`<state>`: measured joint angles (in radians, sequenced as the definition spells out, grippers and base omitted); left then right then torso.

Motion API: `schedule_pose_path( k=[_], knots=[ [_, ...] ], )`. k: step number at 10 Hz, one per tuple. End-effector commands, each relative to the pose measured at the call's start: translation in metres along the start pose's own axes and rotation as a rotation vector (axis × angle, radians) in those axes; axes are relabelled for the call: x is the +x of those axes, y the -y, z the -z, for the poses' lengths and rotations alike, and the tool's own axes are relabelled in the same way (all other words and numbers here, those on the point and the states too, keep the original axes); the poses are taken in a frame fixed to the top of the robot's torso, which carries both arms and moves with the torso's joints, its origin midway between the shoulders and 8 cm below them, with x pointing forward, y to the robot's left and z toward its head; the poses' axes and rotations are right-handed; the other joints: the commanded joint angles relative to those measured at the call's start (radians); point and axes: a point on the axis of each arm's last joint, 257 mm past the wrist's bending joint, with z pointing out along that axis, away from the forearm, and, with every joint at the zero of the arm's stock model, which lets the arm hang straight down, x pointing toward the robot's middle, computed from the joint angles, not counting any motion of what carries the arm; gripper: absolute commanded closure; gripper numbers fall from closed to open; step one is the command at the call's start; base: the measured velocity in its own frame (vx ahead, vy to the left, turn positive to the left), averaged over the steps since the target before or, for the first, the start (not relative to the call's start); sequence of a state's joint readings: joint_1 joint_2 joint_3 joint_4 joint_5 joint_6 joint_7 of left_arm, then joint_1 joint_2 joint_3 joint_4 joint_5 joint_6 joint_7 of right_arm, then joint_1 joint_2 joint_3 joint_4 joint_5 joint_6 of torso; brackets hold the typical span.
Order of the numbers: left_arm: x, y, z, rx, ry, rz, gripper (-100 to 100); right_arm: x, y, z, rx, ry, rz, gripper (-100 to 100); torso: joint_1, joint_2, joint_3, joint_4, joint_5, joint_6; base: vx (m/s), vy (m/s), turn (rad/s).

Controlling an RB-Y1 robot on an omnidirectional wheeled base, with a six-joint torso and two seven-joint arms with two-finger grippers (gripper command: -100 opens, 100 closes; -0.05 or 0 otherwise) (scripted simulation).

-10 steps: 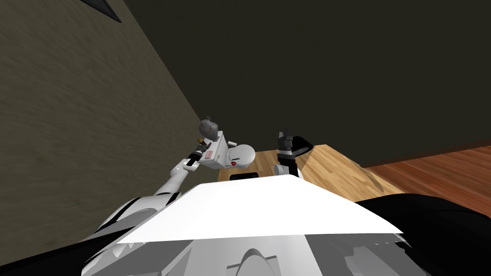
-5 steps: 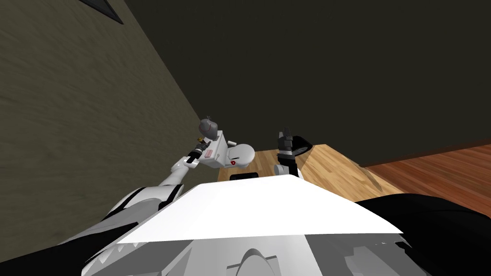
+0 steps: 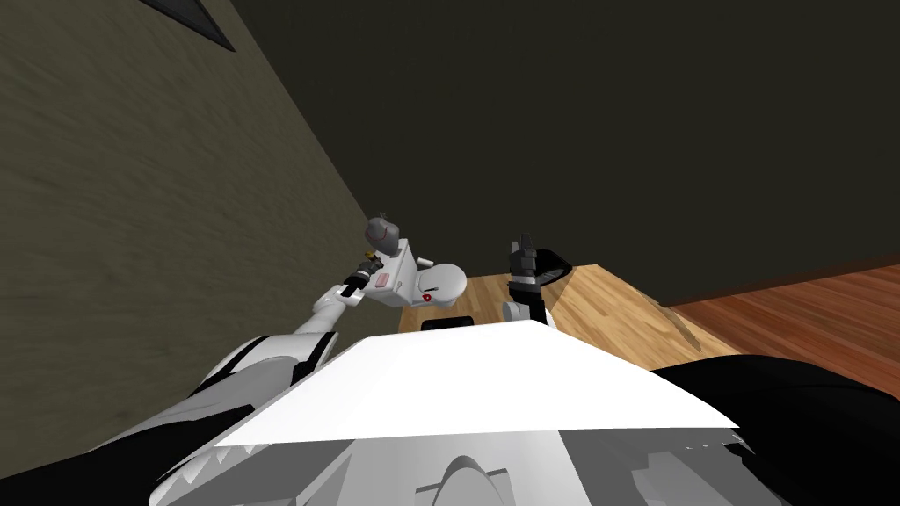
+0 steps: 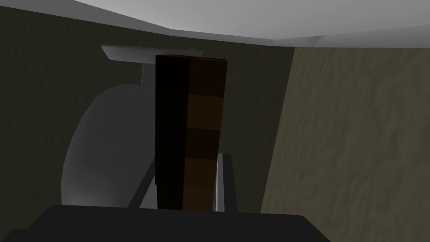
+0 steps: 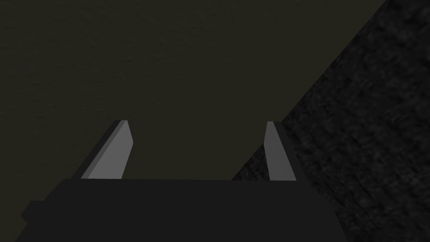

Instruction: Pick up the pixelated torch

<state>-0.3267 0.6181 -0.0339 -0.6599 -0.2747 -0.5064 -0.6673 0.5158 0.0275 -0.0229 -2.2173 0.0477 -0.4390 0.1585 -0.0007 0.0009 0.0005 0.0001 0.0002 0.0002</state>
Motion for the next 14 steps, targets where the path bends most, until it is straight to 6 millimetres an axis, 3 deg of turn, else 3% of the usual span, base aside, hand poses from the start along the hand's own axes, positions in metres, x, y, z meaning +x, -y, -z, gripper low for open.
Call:
schedule_pose_path(
  k=[1,3,4,5,8,10,11,12,13,14],
  knots=[
    [0.000,0.000,0.000,0.000,0.000,0.000,100,0.000,0.000,0.000,0.000,0.000,0.000,0,0.000,0.000,0.000,0.000,0.000,0.000,0.000,0.000,0.000],
    [0.000,0.000,0.000,0.000,0.000,0.000,100,0.000,0.000,0.000,0.000,0.000,0.000,0,0.001,0.000,0.000,0.000,0.000,0.000,0.000,0.000,0.000],
    [0.000,0.000,0.000,0.000,0.000,-0.001,0,0.000,0.000,0.000,0.000,0.000,0.000,0,0.002,0.000,0.000,0.000,0.000,0.000,0.000,0.000,0.000],
    [0.011,0.003,0.007,-0.002,-0.014,0.007,100,0.000,0.000,0.000,0.000,0.000,0.000,0,0.002,0.000,0.000,0.000,0.000,0.000,0.032,0.021,-0.009],
    [0.027,0.001,0.020,-0.013,-0.040,0.013,100,0.000,0.000,0.000,0.000,0.000,0.000,0,0.005,-0.004,-0.004,-0.005,0.004,-0.002,0.046,0.027,-0.012],
    [0.016,0.009,0.016,0.003,-0.018,0.009,100,0.000,0.000,0.000,0.000,0.000,0.000,0,0.007,-0.004,-0.006,-0.008,0.007,-0.004,0.004,0.001,0.015],
    [0.031,0.006,0.028,-0.010,-0.042,0.015,100,0.000,0.000,0.000,0.000,0.000,0.000,0,0.006,-0.003,-0.005,-0.008,0.007,-0.004,0.018,0.011,-0.015],
    [0.023,0.013,0.026,0.004,-0.023,0.012,100,0.000,0.000,0.000,0.000,0.000,0.000,0,0.007,-0.003,-0.006,-0.010,0.008,-0.005,0.027,0.017,0.002],
    [0.036,0.009,0.037,-0.013,-0.047,0.018,100,0.000,0.000,0.000,0.000,0.000,0.000,0,0.008,-0.004,-0.007,-0.010,0.008,-0.005,0.046,0.024,-0.006],
    [0.034,0.012,0.038,-0.006,-0.042,0.016,100,0.000,0.000,0.000,0.000,0.000,0.000,0,0.009,-0.005,-0.008,-0.012,0.009,-0.005,0.042,0.022,-0.005]
  ],
)
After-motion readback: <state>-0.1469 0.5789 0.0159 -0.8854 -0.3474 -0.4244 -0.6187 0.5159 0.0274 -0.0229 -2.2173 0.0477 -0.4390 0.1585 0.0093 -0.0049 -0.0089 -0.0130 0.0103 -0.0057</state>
